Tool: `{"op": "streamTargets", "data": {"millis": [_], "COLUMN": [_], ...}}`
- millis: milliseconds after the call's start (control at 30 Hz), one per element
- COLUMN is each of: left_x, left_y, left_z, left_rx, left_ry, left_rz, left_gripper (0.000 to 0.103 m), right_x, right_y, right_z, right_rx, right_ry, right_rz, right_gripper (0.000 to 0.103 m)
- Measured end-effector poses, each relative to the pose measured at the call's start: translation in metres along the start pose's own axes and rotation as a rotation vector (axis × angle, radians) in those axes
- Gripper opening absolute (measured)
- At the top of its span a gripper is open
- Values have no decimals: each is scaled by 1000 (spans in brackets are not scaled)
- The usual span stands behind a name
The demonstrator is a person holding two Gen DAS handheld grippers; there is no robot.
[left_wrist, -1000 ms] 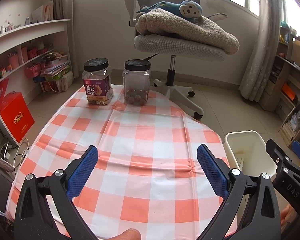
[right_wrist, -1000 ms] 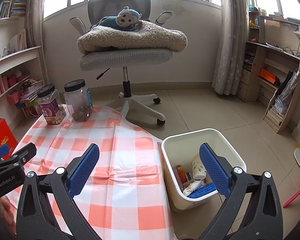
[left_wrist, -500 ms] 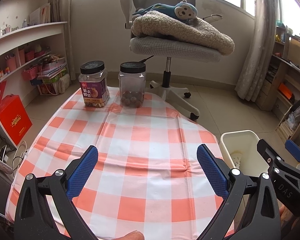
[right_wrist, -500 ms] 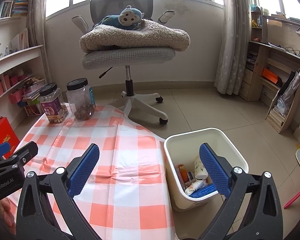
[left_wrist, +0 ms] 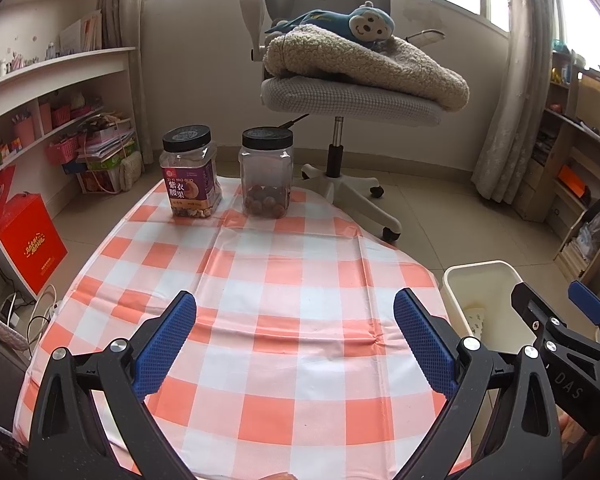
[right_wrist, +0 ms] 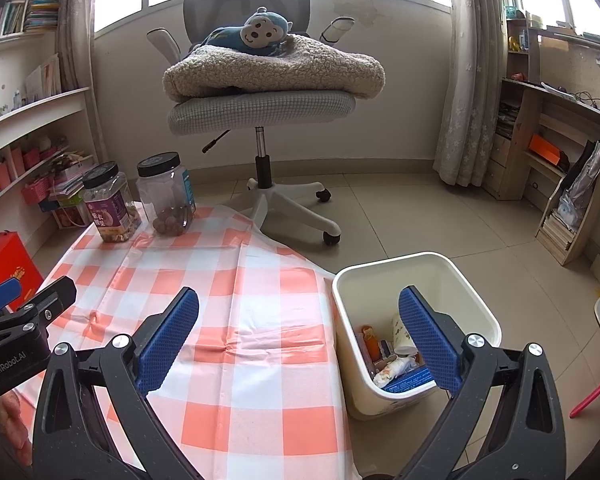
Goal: Collect trash
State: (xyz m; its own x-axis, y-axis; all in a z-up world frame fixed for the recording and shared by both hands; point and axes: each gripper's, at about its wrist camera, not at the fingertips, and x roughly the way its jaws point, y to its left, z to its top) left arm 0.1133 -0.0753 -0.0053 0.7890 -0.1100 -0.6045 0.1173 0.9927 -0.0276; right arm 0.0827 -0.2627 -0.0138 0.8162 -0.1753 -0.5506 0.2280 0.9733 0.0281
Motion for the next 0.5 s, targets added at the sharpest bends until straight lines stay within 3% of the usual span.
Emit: {"op": "streamTargets", "data": {"millis": [500], "left_x": [-1], "left_y": [-1], "left_z": [-2], "left_rx": [11], "left_ry": [-24], "left_rz": [-20], "left_gripper": [94], "right_x": [-1], "right_y": [0], "right_z": [0], "right_rx": [0], "right_ry": [1], "right_rz": [2], "right_gripper": [96]}}
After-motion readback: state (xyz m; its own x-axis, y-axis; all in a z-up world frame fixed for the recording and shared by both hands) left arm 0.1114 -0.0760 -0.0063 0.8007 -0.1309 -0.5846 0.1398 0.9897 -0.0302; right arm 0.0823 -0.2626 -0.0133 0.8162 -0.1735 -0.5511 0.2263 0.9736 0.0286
